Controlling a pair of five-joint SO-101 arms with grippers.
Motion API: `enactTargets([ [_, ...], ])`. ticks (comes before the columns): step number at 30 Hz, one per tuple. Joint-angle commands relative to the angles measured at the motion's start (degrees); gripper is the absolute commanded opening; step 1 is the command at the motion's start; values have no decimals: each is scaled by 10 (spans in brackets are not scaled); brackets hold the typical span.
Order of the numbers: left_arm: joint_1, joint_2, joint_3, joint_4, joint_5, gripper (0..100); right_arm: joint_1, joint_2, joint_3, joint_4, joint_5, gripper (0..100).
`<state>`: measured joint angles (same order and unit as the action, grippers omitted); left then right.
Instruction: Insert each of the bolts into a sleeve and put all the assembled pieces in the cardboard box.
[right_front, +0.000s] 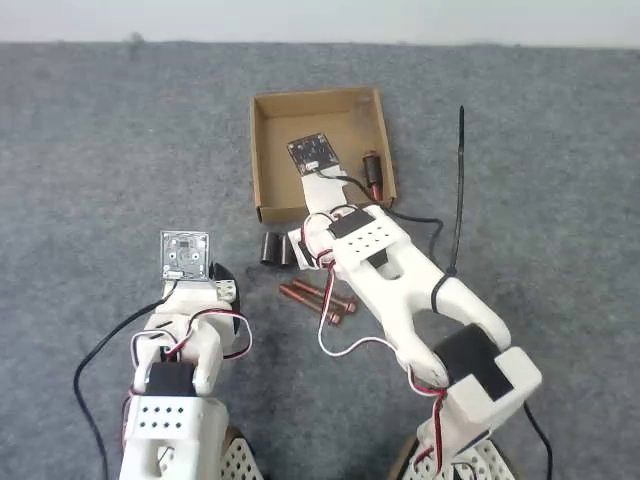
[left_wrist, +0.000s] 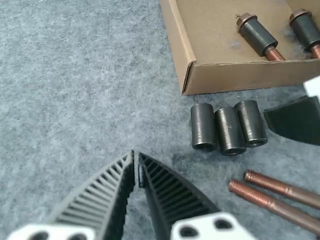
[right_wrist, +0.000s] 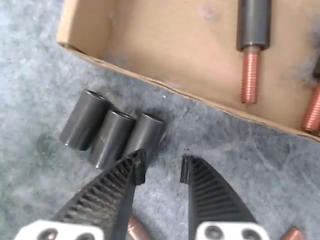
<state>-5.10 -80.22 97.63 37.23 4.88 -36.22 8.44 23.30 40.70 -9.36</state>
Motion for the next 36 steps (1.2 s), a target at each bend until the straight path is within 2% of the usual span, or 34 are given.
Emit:
enactTargets([
  [1, 1, 0, -7, -12, -6, 12, -10, -22, -36, 0, -5, 106],
  [7, 1, -1, -7, -12, -6, 12, -23, 13, -55, -8, -5, 106],
  [17, 1, -1, -7, -13, -6, 12, -37, -16, -51, -11, -4, 106],
  [26, 1, -1, -7, -12, -6, 12, -32, 113, -96, -42, -1, 102],
  [32, 1, -1, -7, -12, -6, 12, -28, 123, -101, -29, -1, 101],
  [34, 1, -1, -7, -12, -6, 12, -15, 122, -101, -25, -1, 79],
  [36, 1, -1, -7, -12, -6, 12, 2, 116, -109, -7, -1, 13],
])
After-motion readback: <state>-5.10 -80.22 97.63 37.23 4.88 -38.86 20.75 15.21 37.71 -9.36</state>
